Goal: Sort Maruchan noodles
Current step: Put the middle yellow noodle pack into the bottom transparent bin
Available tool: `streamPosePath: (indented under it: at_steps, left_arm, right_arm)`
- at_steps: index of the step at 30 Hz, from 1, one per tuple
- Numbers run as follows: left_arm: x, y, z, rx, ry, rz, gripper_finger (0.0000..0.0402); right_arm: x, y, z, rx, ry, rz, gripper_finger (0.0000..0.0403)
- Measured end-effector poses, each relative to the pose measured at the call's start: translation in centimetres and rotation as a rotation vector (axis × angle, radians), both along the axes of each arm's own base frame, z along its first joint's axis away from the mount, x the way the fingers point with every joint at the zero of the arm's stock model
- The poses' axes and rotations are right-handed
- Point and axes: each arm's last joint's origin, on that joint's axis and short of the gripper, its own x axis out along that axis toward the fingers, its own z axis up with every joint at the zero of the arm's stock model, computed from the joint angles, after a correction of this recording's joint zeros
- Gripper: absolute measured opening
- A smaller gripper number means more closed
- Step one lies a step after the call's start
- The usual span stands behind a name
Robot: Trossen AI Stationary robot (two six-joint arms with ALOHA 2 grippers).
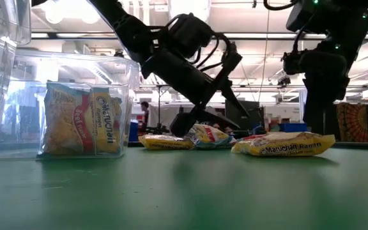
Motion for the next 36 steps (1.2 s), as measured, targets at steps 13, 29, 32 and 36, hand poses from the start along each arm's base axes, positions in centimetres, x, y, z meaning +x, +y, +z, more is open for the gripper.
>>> streamPosePath:
  at_steps: [13, 29, 32, 36]
  left_arm:
    - [0.2, -0.1, -2.5, -0.037, 0.057, 0.023, 0.0113]
    - [1.0, -0.9, -1.2, -0.072, -0.067, -0.098, 0.0113]
    - [1.1, -0.8, -1.3, -0.068, -0.064, -0.089, 0.0113]
    - [1.0, -0.6, -1.5, -0.053, -0.036, -0.053, 0.0113]
  right_arm:
    - [0.7, -0.1, -0.9, -0.008, 0.024, -0.003, 0.0009]
    - [0.5, -0.1, -2.5, -0.03, 0.077, -0.007, 0.0009]
    - [0.6, -0.1, -2.8, -0.031, 0.08, -0.007, 0.0009]
    - [0.7, -0.1, -2.9, -0.033, 0.07, -0.002, 0.0009]
